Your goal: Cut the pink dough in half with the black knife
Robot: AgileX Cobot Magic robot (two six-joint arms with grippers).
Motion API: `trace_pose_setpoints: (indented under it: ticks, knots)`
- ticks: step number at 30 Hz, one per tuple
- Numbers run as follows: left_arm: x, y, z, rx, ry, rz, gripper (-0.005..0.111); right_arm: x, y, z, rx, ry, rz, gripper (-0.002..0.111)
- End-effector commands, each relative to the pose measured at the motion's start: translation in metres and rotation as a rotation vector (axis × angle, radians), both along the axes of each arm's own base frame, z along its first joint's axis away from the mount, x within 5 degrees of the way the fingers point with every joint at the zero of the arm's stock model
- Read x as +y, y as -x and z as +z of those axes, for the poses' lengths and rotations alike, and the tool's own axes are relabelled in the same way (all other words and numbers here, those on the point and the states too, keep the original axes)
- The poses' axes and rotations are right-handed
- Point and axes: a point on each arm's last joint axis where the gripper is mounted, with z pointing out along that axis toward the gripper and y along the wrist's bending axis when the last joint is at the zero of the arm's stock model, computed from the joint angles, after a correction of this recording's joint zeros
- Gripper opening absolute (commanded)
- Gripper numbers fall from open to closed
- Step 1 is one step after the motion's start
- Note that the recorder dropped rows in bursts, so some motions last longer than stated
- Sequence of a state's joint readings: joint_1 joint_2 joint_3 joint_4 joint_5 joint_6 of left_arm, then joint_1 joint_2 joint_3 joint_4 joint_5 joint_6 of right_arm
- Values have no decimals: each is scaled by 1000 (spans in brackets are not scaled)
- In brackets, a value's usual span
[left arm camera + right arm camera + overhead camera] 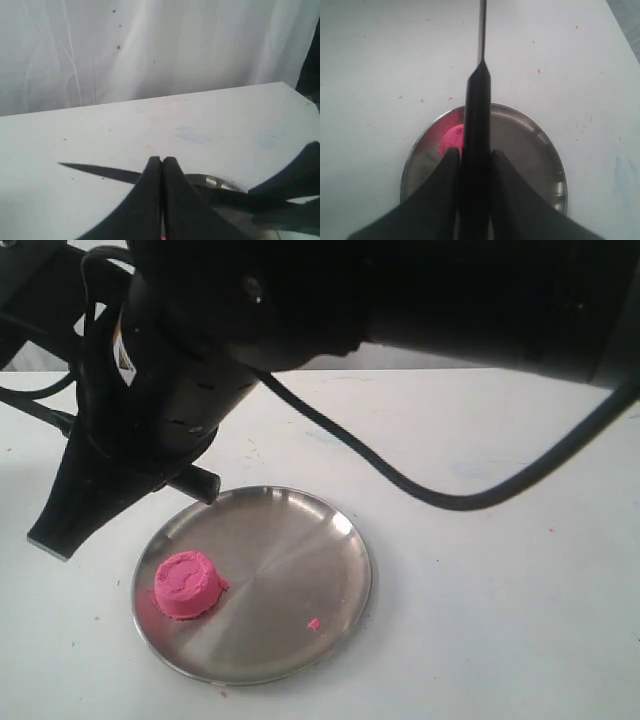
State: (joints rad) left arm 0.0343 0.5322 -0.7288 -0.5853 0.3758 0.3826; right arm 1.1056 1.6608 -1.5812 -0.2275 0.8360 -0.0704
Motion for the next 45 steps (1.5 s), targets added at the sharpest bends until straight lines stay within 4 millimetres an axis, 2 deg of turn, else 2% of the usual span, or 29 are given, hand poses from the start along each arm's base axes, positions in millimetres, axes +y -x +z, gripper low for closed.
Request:
trace_pose_setpoints:
  ticks: [1,9,13,18,24,28,33,38,45]
  knots:
    - [0,-18,4,-5,25,-1,0,0,2,2,1,-11,16,0]
    - [-5,-63,-25,176,-51,-70,0,-1,5,6,22,-36,19,0]
    - [-7,-74,-36,251,-68,-101,0,-8,8,18,6,-67,21,0]
    - [-5,-74,-33,217,-68,-76,0,-12,8,18,-2,-32,13,0]
    - [-6,-63,-19,165,-73,-91,0,-5,-1,-2,-3,61,-9,0]
    - [-8,-56,-12,151,-101,-114,0,-4,-10,-14,-6,44,-67,0]
    - [-11,-54,-15,179,-117,-149,0,-12,-16,-35,40,30,-137,0]
    - [-15,-52,-17,180,-140,-186,0,-20,-12,-50,53,-39,-150,0]
    - [-15,-60,-39,229,-100,-162,0,-29,-13,-74,95,-42,-182,0]
